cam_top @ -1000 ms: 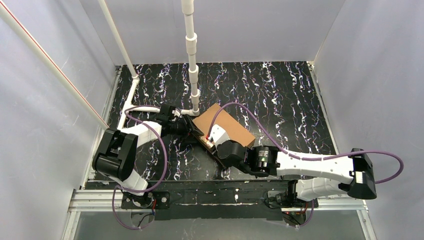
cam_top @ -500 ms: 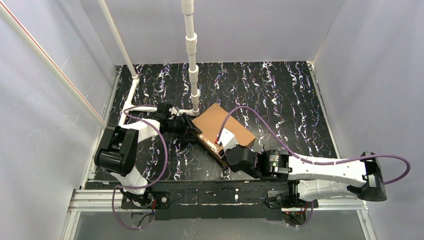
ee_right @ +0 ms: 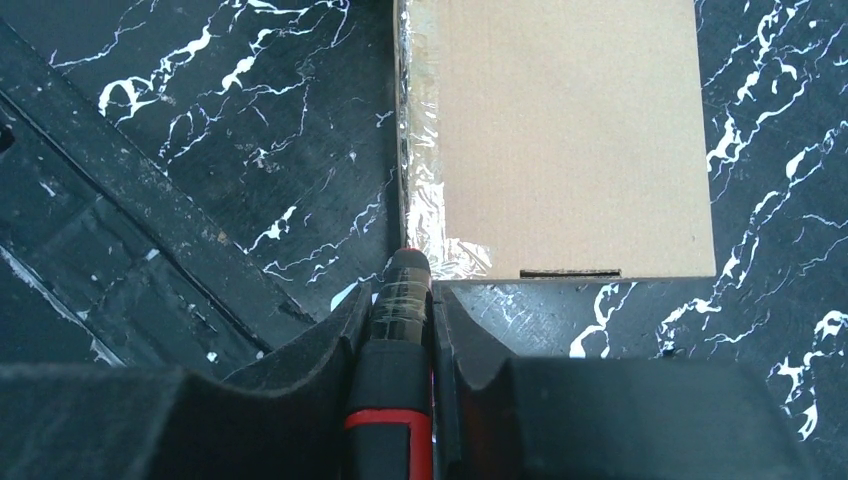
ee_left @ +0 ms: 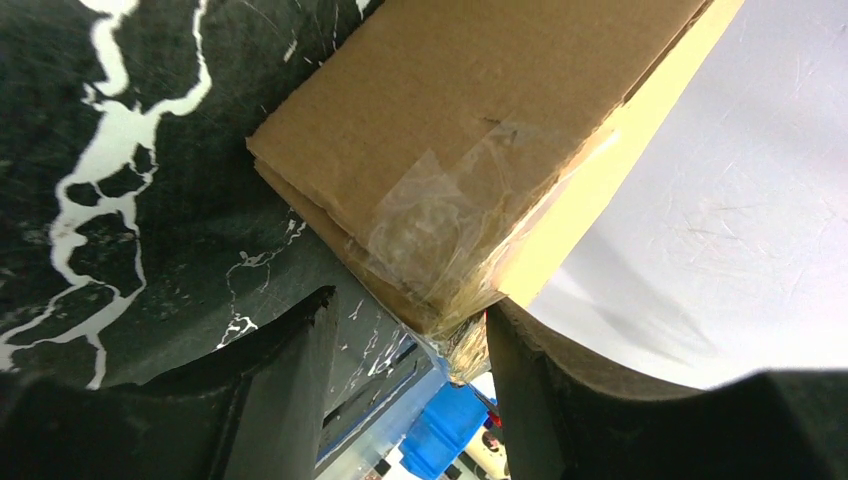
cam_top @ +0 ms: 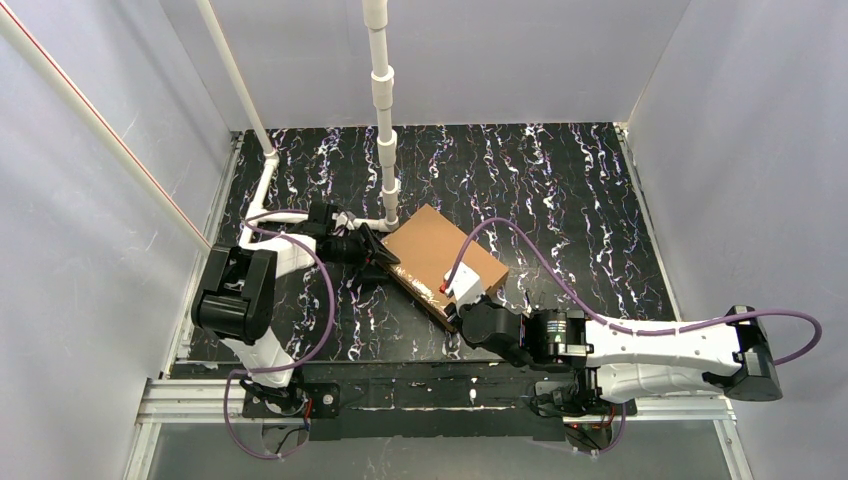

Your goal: Unpack the express box

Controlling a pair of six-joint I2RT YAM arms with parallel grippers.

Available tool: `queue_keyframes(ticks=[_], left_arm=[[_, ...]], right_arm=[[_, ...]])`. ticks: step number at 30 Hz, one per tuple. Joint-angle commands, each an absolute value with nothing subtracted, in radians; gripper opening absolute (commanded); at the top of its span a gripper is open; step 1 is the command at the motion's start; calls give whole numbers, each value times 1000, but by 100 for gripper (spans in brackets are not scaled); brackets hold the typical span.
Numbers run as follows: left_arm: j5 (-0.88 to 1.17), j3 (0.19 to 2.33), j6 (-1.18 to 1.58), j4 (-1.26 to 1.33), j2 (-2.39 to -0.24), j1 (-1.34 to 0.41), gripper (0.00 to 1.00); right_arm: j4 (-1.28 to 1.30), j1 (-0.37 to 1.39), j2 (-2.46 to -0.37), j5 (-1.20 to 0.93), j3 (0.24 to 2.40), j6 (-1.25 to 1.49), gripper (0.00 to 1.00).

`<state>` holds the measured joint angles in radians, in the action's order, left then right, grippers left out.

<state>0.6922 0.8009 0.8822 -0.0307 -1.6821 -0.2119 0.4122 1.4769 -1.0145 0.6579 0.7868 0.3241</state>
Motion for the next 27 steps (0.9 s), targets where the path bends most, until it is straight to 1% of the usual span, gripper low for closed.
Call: queue_keyframes(ticks=[1, 5, 10, 15, 19, 23, 27], left_arm=[[416, 796, 813, -137, -1737, -151, 52], [419, 817, 787, -151, -1742, -149, 52], [419, 845, 746, -191, -1717, -149, 53], [438, 869, 709, -233, -1677, -149, 56], [465, 875, 678, -262, -1610, -149, 63], [507, 880, 647, -297, -1509, -149, 71], [549, 880, 664, -337, -1411, -149, 78]], right_arm=[[477, 1488, -996, 694, 742, 379, 1], [413, 1488, -923, 701, 670, 384, 1], [353, 1489, -860, 709, 629, 361, 1], [315, 1490, -844, 710, 610, 354, 1], [305, 1490, -853, 735, 623, 350, 1], [319, 1491, -899, 789, 697, 334, 1], [342, 1491, -962, 815, 782, 327, 1]])
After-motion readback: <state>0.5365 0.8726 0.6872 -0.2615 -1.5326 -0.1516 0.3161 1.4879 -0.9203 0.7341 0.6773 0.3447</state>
